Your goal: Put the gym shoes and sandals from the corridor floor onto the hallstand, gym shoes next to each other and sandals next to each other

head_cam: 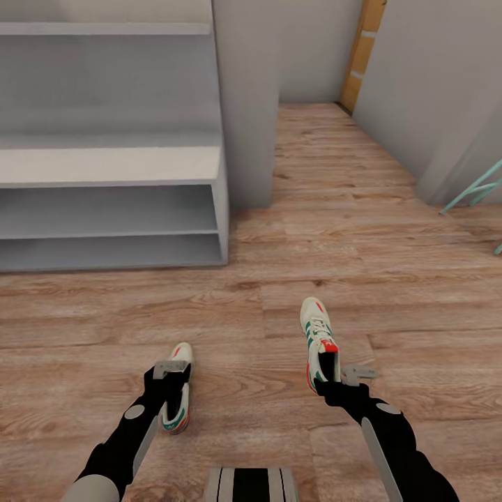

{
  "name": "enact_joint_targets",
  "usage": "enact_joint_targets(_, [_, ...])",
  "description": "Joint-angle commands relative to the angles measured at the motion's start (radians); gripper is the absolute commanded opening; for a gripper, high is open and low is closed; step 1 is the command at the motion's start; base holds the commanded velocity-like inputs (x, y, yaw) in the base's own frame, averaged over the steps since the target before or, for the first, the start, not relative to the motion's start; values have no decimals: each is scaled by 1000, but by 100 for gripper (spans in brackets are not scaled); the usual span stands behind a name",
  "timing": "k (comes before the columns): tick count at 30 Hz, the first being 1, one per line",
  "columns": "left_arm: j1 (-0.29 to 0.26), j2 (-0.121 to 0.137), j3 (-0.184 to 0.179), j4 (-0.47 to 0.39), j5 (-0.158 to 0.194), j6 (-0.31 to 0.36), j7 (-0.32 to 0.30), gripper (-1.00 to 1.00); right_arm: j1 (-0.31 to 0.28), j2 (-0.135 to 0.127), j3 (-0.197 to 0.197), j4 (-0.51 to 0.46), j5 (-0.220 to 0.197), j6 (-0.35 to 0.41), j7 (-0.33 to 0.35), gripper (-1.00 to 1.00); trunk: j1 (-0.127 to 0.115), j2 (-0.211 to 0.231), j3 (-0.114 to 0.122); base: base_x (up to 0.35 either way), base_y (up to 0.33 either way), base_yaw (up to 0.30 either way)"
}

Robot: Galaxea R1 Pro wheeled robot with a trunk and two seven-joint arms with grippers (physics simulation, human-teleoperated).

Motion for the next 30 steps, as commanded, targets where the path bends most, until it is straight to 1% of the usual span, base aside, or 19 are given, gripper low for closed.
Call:
enact_joint_targets(1, [-1,-2,8,0,-10,-4,-8,100,0,0,0,-1,-7,4,-2,-100,0,0,-2,0,0,171])
enact_joint_targets(6, [-1,-2,9,1,-10,-4,-7,100,0,0,0,-1,-7,4,1,-100,0,0,-7,0,0,166])
enact_joint_targets(13, [-1,-2,9,2,-10,-4,-8,100,0,0,0,-1,-7,4,1,-100,3,-2,-36,0,0,34])
enact_joint_targets(25, [-1,-2,7,2,-10,-4,-8,100,0,-1,-1,-1,-7,4,1,-100,3,-2,-39,0,0,1])
enact_joint_targets(30, [-1,-2,7,2,-10,-4,-8,100,0,-2,-1,-1,-7,4,1,-100,5,-3,-64,0,0,0])
